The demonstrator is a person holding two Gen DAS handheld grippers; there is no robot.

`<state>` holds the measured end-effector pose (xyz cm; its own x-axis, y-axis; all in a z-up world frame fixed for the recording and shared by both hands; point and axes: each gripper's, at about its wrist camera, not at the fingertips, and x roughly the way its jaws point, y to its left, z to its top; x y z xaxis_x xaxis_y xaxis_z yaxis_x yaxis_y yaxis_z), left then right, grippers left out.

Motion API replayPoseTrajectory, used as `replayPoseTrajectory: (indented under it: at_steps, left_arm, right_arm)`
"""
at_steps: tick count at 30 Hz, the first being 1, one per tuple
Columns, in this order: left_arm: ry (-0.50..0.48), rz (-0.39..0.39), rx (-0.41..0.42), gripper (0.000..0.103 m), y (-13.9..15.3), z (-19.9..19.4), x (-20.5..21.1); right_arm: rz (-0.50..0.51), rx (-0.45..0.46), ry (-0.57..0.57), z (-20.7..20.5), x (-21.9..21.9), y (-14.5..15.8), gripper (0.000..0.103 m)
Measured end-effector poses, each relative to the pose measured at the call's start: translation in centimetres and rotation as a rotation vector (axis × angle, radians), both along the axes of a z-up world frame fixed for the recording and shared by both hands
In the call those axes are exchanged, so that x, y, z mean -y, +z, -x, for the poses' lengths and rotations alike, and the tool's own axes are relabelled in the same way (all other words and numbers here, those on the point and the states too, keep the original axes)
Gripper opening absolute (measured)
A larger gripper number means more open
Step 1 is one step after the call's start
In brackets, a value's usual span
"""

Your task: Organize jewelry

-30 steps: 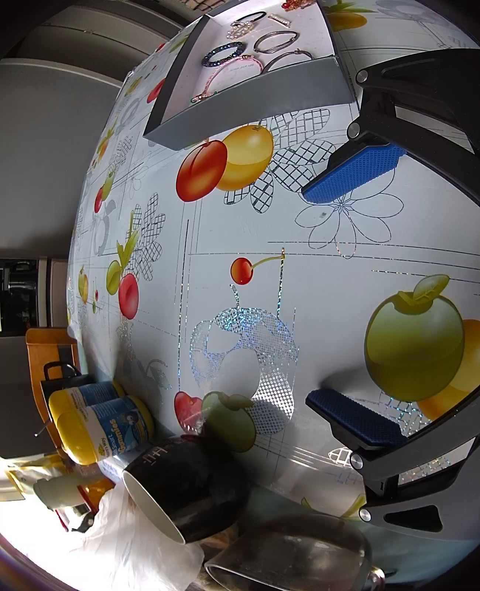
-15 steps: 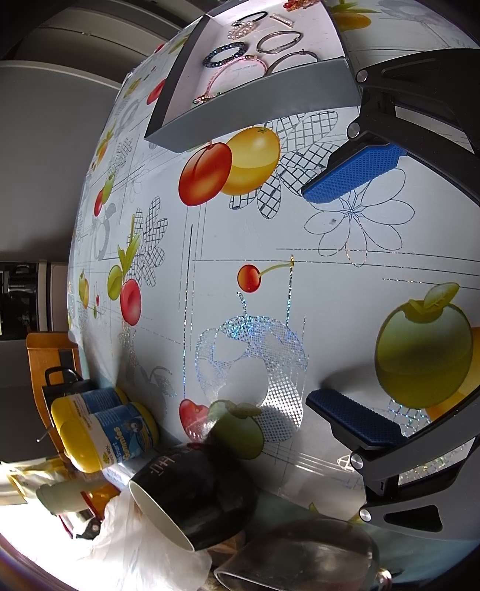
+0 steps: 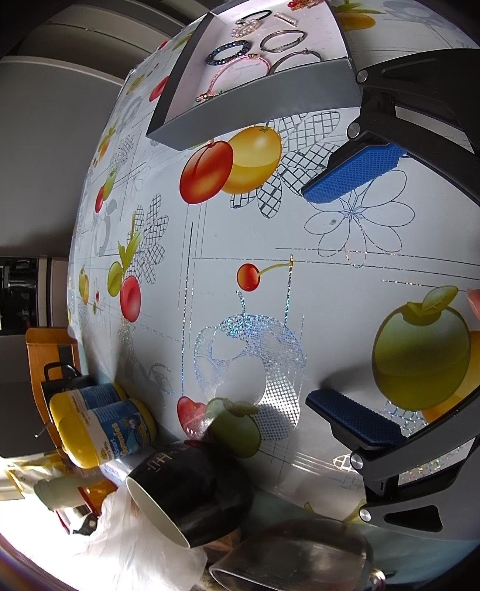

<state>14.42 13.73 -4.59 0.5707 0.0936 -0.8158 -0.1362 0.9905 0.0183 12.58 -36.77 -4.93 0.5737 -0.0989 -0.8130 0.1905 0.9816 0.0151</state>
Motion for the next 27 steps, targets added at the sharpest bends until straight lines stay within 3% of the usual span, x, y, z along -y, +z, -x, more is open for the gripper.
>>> replayPoseTrajectory:
  at_steps: [13, 17, 19, 22, 27]
  left_arm:
    - [-0.043, -0.008, -0.037, 0.101, 0.7, 1.0, 2.0]
    - [-0.117, -0.030, -0.001, 0.100, 2.2, 2.5, 6.0]
    - [-0.072, -0.129, 0.023, 0.100, 3.1, 2.9, 8.0]
    - [-0.039, -0.199, 0.056, 0.100, 4.7, 3.2, 10.1]
    - [-0.048, -0.186, 0.216, 0.100, 9.0, 5.6, 11.8]
  right_arm:
    - [0.000, 0.000, 0.000, 0.0, 0.0, 0.0, 0.099]
    - [0.000, 0.000, 0.000, 0.0, 0.0, 0.0, 0.099]
    - [0.000, 0.000, 0.000, 0.0, 0.0, 0.0, 0.099]
    - [0.000, 0.000, 0.000, 0.0, 0.0, 0.0, 0.099]
    - [0.000, 0.000, 0.000, 0.0, 0.0, 0.0, 0.099]
